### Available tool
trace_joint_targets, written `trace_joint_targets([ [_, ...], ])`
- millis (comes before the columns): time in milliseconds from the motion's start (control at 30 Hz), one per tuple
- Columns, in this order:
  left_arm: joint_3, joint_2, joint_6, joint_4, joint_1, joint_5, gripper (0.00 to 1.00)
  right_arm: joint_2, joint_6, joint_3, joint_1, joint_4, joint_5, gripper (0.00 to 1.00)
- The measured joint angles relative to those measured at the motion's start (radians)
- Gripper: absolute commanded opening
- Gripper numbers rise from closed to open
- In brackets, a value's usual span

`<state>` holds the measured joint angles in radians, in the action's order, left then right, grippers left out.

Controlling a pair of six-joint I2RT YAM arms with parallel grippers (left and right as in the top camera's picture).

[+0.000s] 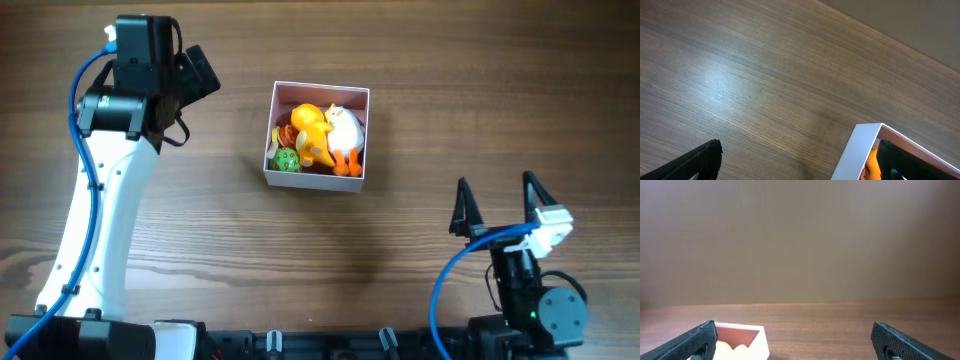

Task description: Pack container

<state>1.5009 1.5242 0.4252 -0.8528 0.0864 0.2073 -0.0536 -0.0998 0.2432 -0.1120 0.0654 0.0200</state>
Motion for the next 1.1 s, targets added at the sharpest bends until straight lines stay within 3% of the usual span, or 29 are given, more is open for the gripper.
trace_joint_targets([
  [600, 0.000, 0.000, 0.000, 0.000, 0.000, 0.000, 1.00, 0.034, 0.023, -0.237, 0.018, -0.053, 0.025, 1.00],
  [1100, 0.000, 0.000, 0.000, 0.000, 0.000, 0.000, 1.00, 0.035, 0.061, -0.237, 0.018, -0.063, 0.025, 1.00],
])
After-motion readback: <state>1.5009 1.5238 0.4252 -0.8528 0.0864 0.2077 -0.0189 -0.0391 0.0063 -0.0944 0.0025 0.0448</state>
